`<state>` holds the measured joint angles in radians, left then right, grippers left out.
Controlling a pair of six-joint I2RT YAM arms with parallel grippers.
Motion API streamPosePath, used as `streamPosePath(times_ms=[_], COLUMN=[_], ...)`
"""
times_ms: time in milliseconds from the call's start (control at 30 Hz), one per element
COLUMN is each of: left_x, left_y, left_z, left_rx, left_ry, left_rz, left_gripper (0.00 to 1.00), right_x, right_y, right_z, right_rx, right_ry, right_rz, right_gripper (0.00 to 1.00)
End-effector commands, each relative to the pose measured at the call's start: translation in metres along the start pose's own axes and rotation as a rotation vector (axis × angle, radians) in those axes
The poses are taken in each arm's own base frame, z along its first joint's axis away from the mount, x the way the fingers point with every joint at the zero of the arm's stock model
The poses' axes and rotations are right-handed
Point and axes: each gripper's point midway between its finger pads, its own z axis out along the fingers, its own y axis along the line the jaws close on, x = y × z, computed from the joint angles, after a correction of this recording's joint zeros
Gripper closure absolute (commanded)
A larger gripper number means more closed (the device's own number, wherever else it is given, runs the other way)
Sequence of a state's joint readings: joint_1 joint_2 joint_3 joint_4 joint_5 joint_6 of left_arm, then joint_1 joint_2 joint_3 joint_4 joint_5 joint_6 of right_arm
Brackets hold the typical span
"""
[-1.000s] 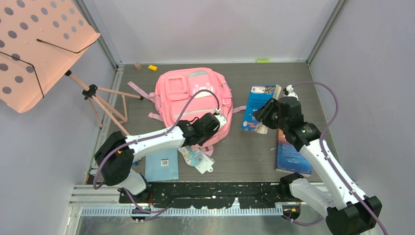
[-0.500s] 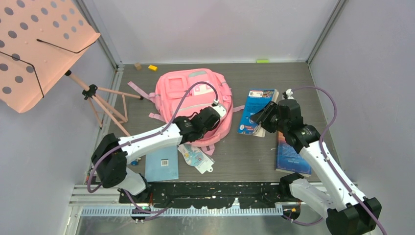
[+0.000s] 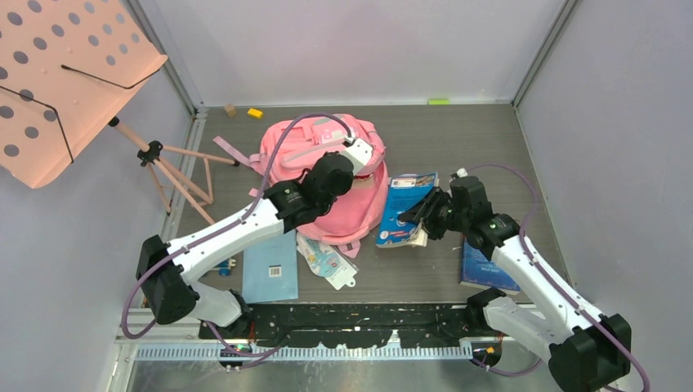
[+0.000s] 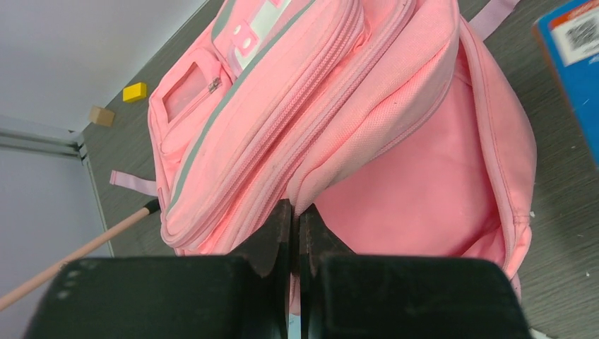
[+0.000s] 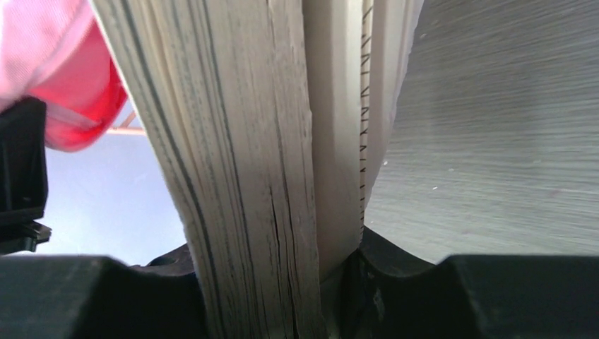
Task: Pack the student bag
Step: Place the book in the student bag.
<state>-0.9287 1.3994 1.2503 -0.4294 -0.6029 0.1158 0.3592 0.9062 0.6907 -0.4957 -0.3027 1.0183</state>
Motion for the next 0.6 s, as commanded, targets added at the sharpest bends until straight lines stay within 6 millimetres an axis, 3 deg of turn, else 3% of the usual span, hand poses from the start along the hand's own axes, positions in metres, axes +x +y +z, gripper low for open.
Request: streamPosePath(times_ms=[0,100,133,167,200,233,267,300,567], left_x=[-0.056,-0.056,-0.057,-0.059,-0.059,-0.059,-0.060,-0.060,-0.057], left_y=[0.021,0.018,0.016,0.016,0.016,0.015,0.015,0.014,0.008], left_z=[-0.019,-0.022,-0.024,-0.027,-0.029,-0.031,-0.032,-0.033,-0.037], left_rx=[0.001,0.048,0.064,0.075,0.083,0.091,0.097,0.105,0.144], left_ry=[-0.197,-0.210,-0.217,-0.226,-0.231,-0.236,-0.241,-0.246,-0.249], left_rz=[-0.151,-0.181,-0.189,-0.198,-0.208,-0.213,-0.217,-0.221,-0.231], left_gripper=[1.00,1.00,1.00,1.00,1.00,1.00,1.00,1.00,1.00], right_x=[0.010,0.015,0.015,0.015,0.013,0.012,0.007,0.006,-0.039], right_y=[0.070,0.084,0.098,0.097,0.112,0.109,0.123,0.120,0.152], right_z=[0.005,0.027,0.030,0.043,0.046,0.061,0.063,0.077,0.121], right_rx=[-0.229,-0.239,-0.282,-0.267,-0.316,-0.296,-0.337,-0.316,-0.446], right_ry=[0.024,0.025,0.021,0.028,0.015,0.018,0.004,0.005,-0.189], right_rz=[-0.022,-0.009,-0.016,0.005,-0.002,0.011,0.005,0.013,0.077], right_gripper=[1.00,1.00,1.00,1.00,1.00,1.00,1.00,1.00,1.00])
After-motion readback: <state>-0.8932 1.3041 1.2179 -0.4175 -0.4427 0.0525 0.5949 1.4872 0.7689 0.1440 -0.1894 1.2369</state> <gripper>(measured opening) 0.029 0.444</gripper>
